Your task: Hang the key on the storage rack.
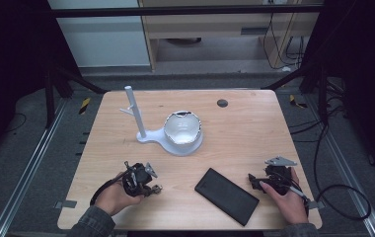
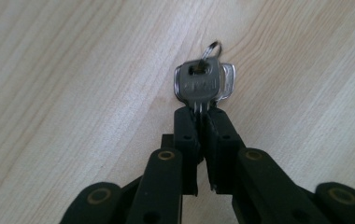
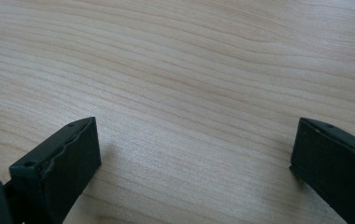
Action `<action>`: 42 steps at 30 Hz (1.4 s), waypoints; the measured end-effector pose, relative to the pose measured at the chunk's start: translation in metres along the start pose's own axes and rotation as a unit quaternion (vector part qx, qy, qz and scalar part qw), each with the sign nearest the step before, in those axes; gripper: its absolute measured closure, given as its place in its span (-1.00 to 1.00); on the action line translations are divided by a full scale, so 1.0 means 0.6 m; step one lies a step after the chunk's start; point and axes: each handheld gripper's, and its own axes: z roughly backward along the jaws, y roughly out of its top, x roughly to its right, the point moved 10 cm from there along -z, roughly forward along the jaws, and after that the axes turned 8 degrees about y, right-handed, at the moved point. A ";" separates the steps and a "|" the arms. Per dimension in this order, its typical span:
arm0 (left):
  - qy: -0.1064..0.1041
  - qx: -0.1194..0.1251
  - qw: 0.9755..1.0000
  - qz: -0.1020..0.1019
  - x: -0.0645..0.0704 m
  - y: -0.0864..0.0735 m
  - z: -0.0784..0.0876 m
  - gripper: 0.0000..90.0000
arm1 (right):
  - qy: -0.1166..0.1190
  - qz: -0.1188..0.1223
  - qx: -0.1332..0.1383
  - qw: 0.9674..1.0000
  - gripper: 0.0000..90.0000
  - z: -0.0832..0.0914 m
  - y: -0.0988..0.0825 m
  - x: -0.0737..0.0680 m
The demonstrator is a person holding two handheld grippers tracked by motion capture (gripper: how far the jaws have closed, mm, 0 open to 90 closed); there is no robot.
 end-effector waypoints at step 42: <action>0.046 0.017 0.999 0.003 -0.081 0.034 0.155 0.99 | 0.004 0.004 -0.001 1.000 -0.97 -0.001 0.000 -0.005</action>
